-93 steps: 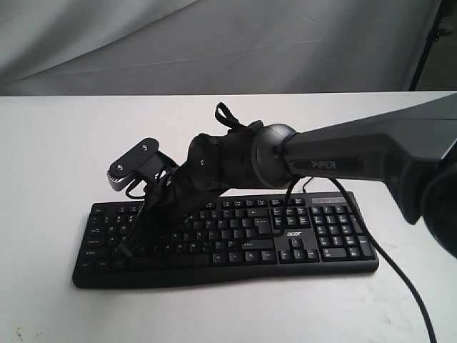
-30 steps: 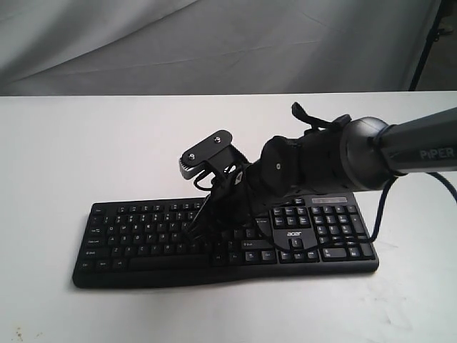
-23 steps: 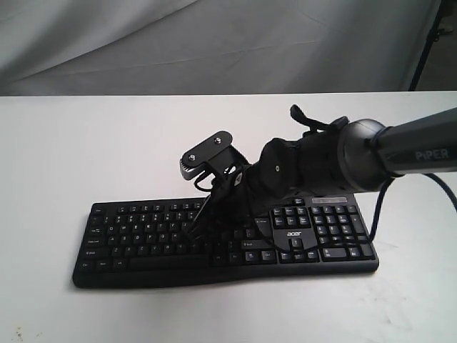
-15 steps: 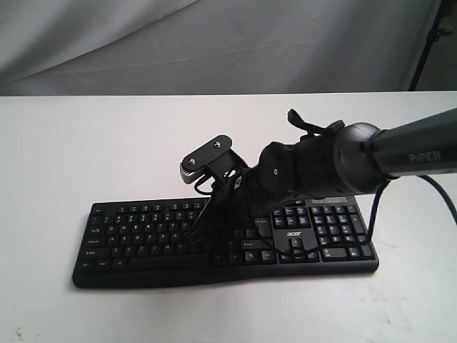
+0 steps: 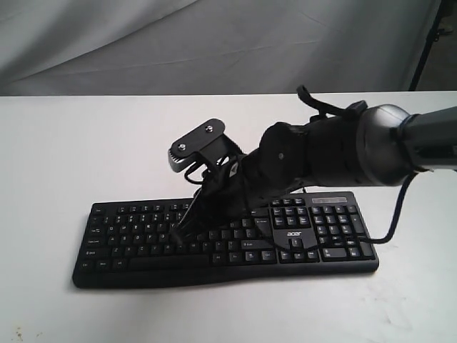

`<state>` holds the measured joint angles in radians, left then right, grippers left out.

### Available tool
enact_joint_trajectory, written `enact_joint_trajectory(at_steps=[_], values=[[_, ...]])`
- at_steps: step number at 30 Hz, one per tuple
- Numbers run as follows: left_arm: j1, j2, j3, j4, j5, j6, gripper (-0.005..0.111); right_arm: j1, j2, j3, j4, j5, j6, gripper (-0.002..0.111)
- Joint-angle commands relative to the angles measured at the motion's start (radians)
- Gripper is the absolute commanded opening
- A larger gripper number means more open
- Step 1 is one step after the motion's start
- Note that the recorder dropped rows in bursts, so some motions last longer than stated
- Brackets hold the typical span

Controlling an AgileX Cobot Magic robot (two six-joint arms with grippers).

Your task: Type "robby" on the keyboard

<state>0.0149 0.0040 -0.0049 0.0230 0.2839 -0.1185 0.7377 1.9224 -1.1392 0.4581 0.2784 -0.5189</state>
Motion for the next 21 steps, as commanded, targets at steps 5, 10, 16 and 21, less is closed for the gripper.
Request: enact_joint_trajectory(at_steps=[5, 10, 16, 21], values=[[-0.003, -0.004, 0.005, -0.009, -0.002, -0.003, 0.000, 0.079, 0.084, -0.155, -0.002, 0.091, 0.005, 0.000], [-0.003, -0.004, 0.005, -0.009, -0.002, -0.003, 0.000, 0.101, 0.125, -0.176, 0.035, 0.110, 0.008, 0.000], [-0.003, -0.004, 0.005, -0.009, -0.002, -0.003, 0.000, 0.101, 0.129, -0.172, 0.032, 0.130, 0.008, 0.000], [-0.003, -0.004, 0.005, -0.009, -0.002, -0.003, 0.000, 0.099, 0.129, -0.172, -0.021, 0.133, 0.012, 0.000]])
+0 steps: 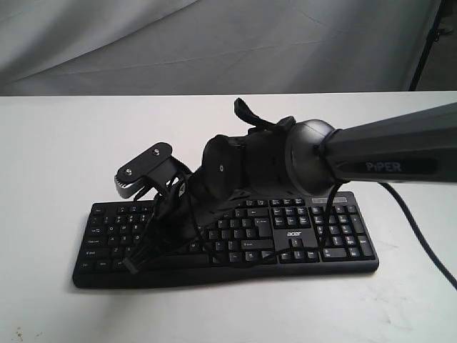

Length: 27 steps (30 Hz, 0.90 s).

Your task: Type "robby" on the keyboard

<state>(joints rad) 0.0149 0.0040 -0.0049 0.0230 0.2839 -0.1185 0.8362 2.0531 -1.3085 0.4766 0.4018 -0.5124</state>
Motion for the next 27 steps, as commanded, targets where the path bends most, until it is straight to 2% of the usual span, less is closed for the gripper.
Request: enact_joint_trajectory(at_steps=[1, 27], values=[[-0.003, -0.004, 0.005, -0.009, -0.002, -0.003, 0.000, -0.002, -0.002, -0.003, -0.051, 0.009, 0.008, 0.000], [-0.003, -0.004, 0.005, -0.009, -0.002, -0.003, 0.000, -0.002, 0.061, -0.003, -0.091, -0.028, 0.029, 0.000]])
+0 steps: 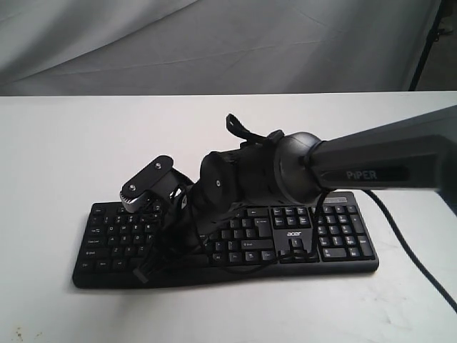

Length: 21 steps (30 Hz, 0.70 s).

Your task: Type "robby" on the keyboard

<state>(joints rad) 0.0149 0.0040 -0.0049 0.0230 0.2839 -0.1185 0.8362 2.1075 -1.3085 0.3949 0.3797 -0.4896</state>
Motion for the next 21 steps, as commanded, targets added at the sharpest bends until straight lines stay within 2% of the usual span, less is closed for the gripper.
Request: enact_joint_trajectory(at_steps=[1, 21], values=[[-0.003, -0.004, 0.005, -0.009, -0.002, -0.003, 0.000, -0.002, 0.005, -0.003, -0.010, -0.006, 0.006, 0.000], [-0.003, -0.004, 0.005, -0.009, -0.002, -0.003, 0.000, -0.002, -0.044, -0.003, -0.036, 0.010, 0.026, 0.000]])
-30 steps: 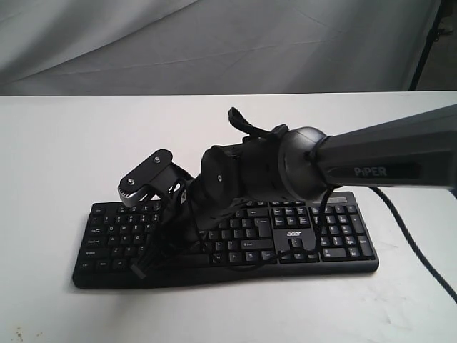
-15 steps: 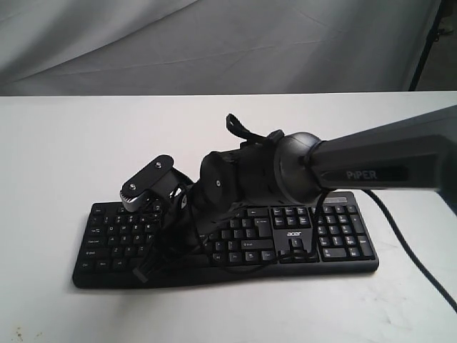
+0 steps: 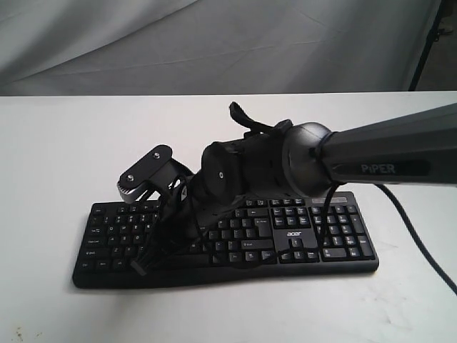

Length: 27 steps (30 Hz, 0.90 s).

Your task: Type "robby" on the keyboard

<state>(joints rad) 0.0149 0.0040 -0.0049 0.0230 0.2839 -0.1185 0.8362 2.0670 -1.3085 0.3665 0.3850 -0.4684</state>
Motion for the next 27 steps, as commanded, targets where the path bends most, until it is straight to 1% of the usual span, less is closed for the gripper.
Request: enact_joint_trajectory(at_steps=[1, 10, 19, 27], values=[[-0.003, -0.004, 0.005, -0.009, -0.002, -0.003, 0.000, -0.002, 0.000, -0.003, -0.008, 0.003, 0.006, 0.000], [-0.003, -0.004, 0.005, -0.009, -0.002, -0.003, 0.000, -0.002, 0.046, -0.003, 0.005, -0.007, 0.006, 0.000], [-0.003, -0.004, 0.005, -0.009, -0.002, -0.003, 0.000, -0.002, -0.036, -0.003, -0.005, -0.007, 0.013, 0.000], [-0.003, -0.004, 0.005, -0.009, -0.002, -0.003, 0.000, -0.040, -0.063, -0.003, -0.020, 0.015, 0.036, 0.000]])
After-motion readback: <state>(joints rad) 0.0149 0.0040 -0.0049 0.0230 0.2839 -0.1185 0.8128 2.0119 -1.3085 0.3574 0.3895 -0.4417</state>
